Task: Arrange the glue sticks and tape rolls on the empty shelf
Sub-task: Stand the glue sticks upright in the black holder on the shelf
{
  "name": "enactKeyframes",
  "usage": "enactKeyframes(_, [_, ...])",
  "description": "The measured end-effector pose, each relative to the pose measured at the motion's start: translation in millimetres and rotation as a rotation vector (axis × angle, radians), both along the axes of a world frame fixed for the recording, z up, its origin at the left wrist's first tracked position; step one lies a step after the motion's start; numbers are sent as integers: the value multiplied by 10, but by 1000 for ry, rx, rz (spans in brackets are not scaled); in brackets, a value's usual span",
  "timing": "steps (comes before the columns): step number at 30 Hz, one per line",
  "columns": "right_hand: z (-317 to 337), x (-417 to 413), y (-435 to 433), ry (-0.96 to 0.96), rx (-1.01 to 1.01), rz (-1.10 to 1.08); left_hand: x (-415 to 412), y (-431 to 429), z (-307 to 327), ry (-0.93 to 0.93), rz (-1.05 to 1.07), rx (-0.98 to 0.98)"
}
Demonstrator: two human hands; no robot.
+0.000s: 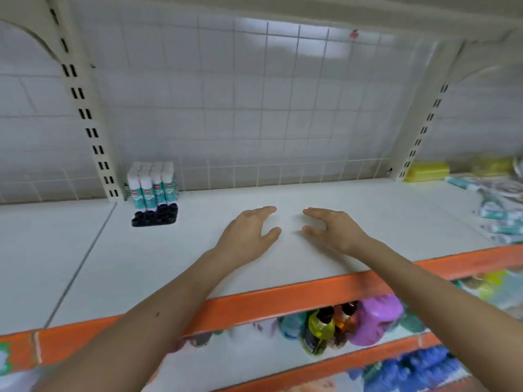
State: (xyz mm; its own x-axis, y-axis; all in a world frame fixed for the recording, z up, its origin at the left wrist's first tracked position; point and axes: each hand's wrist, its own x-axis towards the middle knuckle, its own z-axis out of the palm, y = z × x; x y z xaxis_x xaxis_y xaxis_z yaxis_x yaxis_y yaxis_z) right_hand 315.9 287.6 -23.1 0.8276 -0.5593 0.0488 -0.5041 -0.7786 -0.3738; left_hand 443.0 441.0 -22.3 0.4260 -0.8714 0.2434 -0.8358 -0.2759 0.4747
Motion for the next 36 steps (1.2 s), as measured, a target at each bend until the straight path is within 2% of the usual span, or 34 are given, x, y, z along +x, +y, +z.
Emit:
enactKeyframes(10, [42,-1560,-1082,-50,-18,-223,-1368,-1434,-31,46,-258,2])
enactKeyframes(17, [14,-2290,-1898,-131,-61,-398,-1849,-2473,-78,75,-396,23])
enactKeyframes(22, [58,-2610,-2556,-205,-67,-509,-2102,-3233,-107,182,-501,44])
enactKeyframes(27, [73,-2701,-3066,-115,-62,-463,-2288,-3737,-118,166,-595,136])
enactKeyframes(30, [42,-2697,-3233,35,-33,-427,-2378,-3903,-140,58,-646,230])
enactKeyframes(33, [21,-2691,-3391,91,-43,-368,-2456,-4026,-149,-88,-646,225])
enactKeyframes(36, [14,-2692,-3484,87,-74,-292,-2523,-4065,-160,-93,-597,205])
